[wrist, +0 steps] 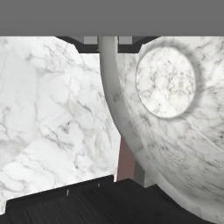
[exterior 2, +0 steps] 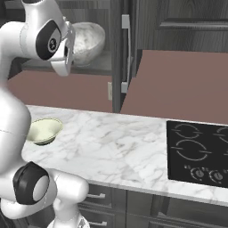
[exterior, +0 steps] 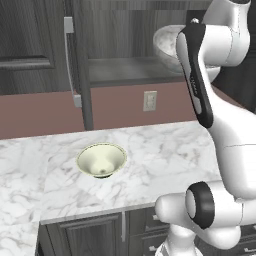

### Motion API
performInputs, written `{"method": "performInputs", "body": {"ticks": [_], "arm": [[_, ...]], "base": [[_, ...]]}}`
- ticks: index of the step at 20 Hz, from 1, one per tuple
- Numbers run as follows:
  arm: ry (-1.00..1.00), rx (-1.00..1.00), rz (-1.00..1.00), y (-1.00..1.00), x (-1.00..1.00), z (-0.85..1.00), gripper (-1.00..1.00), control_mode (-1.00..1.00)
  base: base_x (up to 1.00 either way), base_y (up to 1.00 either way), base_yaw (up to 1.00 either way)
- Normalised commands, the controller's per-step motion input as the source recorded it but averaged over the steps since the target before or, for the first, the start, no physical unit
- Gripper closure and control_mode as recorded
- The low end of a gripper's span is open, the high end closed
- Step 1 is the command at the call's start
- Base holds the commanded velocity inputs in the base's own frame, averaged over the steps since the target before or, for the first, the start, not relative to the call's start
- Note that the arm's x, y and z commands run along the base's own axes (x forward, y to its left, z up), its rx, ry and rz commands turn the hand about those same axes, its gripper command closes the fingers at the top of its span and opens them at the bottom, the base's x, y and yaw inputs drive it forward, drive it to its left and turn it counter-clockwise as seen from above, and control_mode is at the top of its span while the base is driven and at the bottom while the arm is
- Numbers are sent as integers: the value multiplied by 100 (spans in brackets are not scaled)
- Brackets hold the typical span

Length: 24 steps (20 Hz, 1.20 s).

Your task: Open the cabinet. Pick the bowls from the counter and place them in the cabinet. Then close the cabinet.

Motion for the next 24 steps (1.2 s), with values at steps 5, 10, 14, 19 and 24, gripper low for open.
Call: {"method": "performInputs", "body": {"ticks": [5, 10, 14, 19, 24], "arm": [[-7, 0, 0, 0, 33, -10, 100, -100], [-1, 0, 0, 0, 35, -2, 100, -100], [4, 0, 0, -3, 33, 0, 100, -100], [8, 0, 0, -5, 28, 0, 100, -100], [2, 0, 0, -10, 37, 0, 100, -100]], "base": [[0, 0, 0], [0, 0, 0], [0, 0, 0], [0, 0, 0], [0, 0, 0]]}}
